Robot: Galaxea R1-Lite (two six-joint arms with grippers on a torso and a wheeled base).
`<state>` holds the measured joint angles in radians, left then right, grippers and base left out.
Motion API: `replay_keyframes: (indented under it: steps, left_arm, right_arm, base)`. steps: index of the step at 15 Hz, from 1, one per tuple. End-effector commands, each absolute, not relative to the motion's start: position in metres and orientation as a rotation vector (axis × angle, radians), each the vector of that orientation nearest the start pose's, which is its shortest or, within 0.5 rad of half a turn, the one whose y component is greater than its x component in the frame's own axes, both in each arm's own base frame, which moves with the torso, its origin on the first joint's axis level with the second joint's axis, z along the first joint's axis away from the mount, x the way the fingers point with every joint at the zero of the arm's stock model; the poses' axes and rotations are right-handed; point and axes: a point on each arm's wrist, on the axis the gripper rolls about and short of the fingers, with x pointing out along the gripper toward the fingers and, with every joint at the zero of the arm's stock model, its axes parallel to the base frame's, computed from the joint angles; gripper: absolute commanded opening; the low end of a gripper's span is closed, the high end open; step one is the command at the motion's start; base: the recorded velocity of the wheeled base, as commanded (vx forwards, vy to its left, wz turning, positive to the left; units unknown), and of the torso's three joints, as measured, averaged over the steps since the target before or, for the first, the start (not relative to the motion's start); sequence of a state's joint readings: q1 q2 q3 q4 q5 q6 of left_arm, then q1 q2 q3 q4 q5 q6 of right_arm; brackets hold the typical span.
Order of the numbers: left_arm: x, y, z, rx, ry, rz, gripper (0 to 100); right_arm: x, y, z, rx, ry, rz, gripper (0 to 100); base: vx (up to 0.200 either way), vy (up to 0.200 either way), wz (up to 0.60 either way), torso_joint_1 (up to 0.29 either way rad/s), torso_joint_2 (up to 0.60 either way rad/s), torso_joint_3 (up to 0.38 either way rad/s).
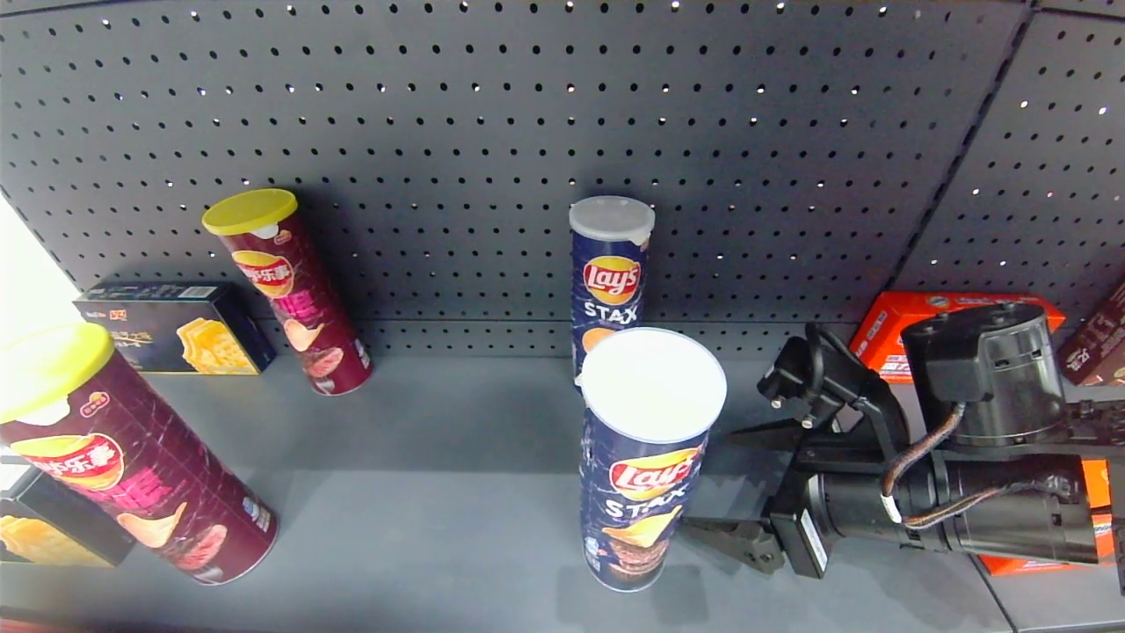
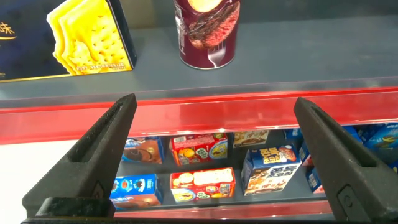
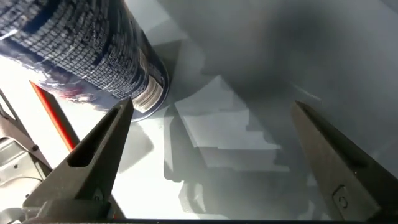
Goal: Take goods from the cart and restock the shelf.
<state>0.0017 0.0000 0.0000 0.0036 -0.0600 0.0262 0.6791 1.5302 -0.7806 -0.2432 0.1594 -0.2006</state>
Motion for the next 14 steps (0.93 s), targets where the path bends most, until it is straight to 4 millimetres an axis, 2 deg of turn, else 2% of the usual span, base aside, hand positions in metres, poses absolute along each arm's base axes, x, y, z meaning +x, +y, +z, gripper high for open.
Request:
replay_keyframes:
  steps: [1, 6, 14]
  left_arm:
    - [-0.0227, -0.0014, 0.0750, 0.026, 0.005, -0.057, 100]
    - [-0.0227, -0.0014, 0.0752, 0.026, 0.004, -0.058, 100]
    - [-0.0227, -0.0014, 0.0752, 0.027, 0.004, -0.058, 100]
  right_arm:
    - [0.1967, 0.1640, 0.1859, -0.320, 0.422, 0.872, 100]
    - [0.1986, 0.1600, 0.1867, -0.315, 0.421, 0.855, 100]
    - [0.1964, 0.1643, 0.1859, -0.320, 0.421, 0.873, 100]
  base:
    - [0.000, 0.000, 0.00, 0.000, 0.00, 0.000]
    - [0.000, 0.000, 0.00, 0.000, 0.00, 0.000]
    - [0.000, 0.000, 0.00, 0.000, 0.00, 0.000]
